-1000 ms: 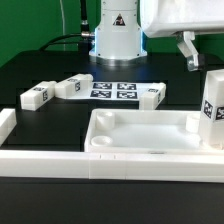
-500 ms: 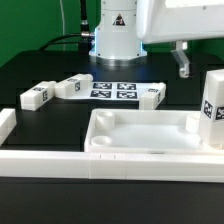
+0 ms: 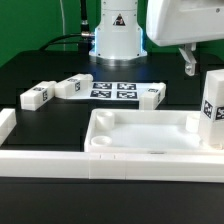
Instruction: Assemble desk
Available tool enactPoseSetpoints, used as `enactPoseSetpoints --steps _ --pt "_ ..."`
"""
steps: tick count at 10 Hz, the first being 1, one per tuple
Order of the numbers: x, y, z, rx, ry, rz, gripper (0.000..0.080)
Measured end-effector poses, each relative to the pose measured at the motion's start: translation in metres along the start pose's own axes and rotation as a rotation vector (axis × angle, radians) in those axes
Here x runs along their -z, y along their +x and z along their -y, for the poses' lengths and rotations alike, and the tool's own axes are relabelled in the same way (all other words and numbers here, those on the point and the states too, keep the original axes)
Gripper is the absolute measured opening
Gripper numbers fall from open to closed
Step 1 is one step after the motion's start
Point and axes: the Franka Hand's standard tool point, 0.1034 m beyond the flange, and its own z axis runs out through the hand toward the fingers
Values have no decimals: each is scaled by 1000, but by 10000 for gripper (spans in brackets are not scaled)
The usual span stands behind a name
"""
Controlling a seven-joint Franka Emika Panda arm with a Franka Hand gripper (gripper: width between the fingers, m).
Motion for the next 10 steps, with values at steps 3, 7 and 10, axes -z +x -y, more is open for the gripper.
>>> enactPoseSetpoints --steps 3,7,10 --pt "-7 9 -2 10 9 26 649" --pt "-9 16 0 24 8 13 649" --pt "-9 17 0 29 8 7 359"
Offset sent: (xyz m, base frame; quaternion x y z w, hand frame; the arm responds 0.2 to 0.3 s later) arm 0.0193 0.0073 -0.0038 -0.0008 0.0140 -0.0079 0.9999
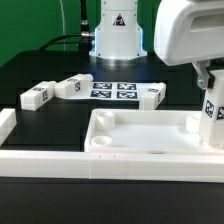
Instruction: Assemble desk
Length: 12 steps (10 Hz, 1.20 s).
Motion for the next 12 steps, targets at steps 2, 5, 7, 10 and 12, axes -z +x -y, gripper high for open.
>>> enactPoseSetpoints --steps 2,5,7,10,12 --pt "0 0 -3 -2 -4 0 299" --pt "0 -1 -5 -34 -3 0 299" --pt "1 -9 -15 -142 18 -8 293" --pt "-2 -13 -13 -382 55 -14 293" --pt "-4 -20 -13 -541 85 -15 293"
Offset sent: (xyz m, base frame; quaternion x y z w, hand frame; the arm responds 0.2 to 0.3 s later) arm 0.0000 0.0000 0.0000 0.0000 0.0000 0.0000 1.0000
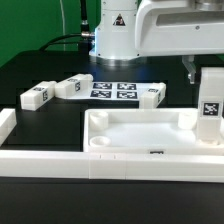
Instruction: Assemble desk
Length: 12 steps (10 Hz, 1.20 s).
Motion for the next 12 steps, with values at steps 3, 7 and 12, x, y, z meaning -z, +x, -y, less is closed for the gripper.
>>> enactPoseSetpoints --steps 3,7,12 --pt "0 -1 3 -185 0 -1 293" --pt "-1 -2 6 -372 1 -1 293" --pt "-3 -3 7 -791 82 -40 293"
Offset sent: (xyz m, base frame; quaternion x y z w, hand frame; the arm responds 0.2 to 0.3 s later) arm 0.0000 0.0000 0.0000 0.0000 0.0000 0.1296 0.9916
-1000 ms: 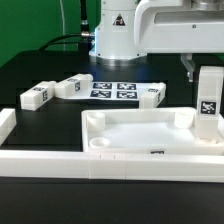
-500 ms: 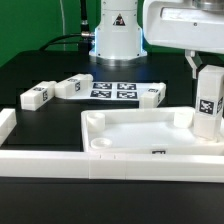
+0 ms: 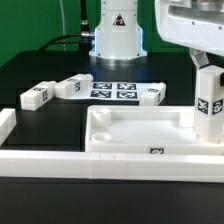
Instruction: Assemble desk
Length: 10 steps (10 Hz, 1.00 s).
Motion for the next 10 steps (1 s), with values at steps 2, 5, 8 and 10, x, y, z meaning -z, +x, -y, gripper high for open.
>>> enactPoseSetpoints --steps 2,5,8,10 --pt "0 -3 1 -131 21 15 293" --pt "-1 -5 2 -162 20 18 385" --pt "-2 -8 0 1 1 16 610" --pt "-3 -6 -1 141 14 15 642"
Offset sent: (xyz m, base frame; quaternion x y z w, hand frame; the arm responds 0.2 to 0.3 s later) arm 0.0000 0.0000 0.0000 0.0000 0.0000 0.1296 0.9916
